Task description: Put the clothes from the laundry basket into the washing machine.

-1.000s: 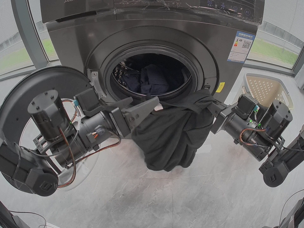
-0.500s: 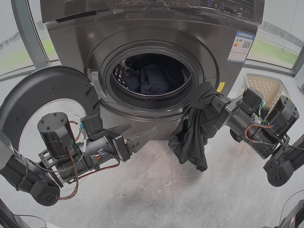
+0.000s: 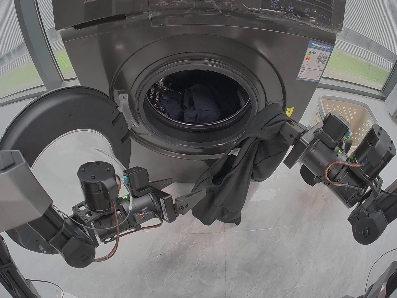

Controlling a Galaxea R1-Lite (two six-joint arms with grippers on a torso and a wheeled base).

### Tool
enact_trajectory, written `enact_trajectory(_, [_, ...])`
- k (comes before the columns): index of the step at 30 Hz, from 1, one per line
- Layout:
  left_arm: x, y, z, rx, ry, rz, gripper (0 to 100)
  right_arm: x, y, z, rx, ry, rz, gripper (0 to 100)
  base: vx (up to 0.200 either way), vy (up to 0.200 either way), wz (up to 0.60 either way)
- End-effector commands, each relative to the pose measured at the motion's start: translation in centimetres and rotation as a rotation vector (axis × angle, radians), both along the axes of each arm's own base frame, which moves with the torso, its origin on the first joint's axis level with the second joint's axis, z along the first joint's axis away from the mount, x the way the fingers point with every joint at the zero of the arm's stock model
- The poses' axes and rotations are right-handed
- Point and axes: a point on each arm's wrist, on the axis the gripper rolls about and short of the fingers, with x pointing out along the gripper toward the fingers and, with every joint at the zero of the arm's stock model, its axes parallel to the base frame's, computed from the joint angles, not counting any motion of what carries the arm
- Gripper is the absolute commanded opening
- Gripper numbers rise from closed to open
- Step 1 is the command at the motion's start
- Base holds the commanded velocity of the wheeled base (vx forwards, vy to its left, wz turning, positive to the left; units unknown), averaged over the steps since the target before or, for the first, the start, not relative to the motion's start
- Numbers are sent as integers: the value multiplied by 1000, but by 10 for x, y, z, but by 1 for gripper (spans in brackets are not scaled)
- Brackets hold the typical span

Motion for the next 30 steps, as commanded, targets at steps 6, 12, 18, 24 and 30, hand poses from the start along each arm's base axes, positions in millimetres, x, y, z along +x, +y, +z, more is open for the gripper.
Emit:
enact_trajectory(6, [28, -10, -46, 87, 9, 2, 100, -1, 3, 1, 4, -5, 16, 0, 0, 0, 0])
enact_trajectory(12, [43, -20, -67, 104, -11, -24, 100, -5, 7, 0, 4, -2, 35, 0, 0, 0, 0])
enact_trajectory(18, [53, -28, -76, 101, -21, -30, 100, -5, 8, 0, 2, 3, 35, 0, 0, 0, 0])
enact_trajectory(24, [68, -36, -85, 91, -37, -32, 100, -6, 10, -1, 0, 7, 42, 0, 0, 0, 0])
enact_trajectory(30, [98, -38, -89, 64, -85, 11, 100, -8, 12, -1, 0, 9, 51, 0, 0, 0, 0])
